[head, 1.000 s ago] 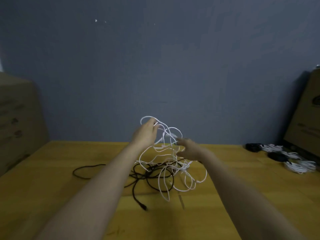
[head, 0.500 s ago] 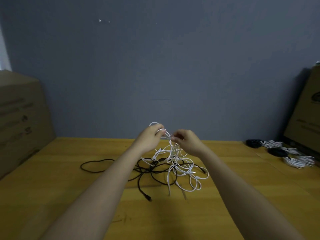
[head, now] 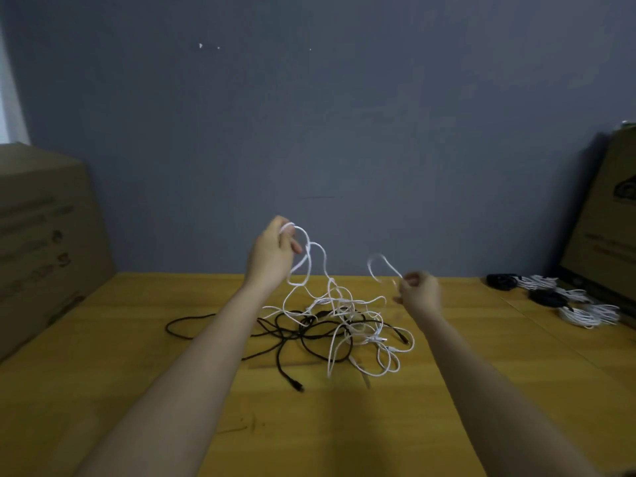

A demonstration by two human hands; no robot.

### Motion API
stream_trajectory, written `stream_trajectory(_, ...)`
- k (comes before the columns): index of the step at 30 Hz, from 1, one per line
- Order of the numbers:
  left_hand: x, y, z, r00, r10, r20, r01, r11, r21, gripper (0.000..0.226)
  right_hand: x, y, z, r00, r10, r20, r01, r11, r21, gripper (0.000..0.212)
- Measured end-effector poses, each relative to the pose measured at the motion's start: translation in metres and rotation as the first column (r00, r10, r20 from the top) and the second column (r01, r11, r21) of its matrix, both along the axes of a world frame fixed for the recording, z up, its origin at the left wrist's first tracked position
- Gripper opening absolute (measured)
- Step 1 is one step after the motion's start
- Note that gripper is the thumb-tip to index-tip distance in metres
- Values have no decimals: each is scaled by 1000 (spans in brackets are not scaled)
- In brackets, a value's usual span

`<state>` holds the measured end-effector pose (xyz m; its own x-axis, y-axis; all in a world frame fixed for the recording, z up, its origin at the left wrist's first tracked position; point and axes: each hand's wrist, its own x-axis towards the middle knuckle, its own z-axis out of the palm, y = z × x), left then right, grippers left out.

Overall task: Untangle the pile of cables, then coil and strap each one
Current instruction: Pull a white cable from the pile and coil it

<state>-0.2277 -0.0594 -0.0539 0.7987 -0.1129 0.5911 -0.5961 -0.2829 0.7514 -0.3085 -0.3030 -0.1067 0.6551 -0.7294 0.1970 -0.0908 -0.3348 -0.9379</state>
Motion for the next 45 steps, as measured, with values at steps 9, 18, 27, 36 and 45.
stream_trajectory(9, -16, -11, 6, 973, -229, -16, 229, 961, 153, 18, -12, 55, 20, 951, 305, -50, -289, 818, -498, 39)
stream_trajectory(18, -21, -5, 19, 978, -188, 90, 185, 982, 43, 19, -2, 67, 16, 909, 398, 126, -325, 864, -385, 23)
stream_trajectory(27, -12, -4, 26, 998, -53, 33, 57, 990, -132, 25, -7, 56, -13, 857, 91, -507, -505, 346, -791, 34)
stream_trajectory(36, -3, 23, 20, 992, 107, -69, -117, 979, -165, 25, -41, 48, -10, 944, 317, 92, -288, 926, -243, 48)
stream_trajectory(45, -13, 20, 3, 1000, 5, 20, -7, 996, 95, 24, -26, 51, 25, 935, 196, -295, -319, 830, -458, 55)
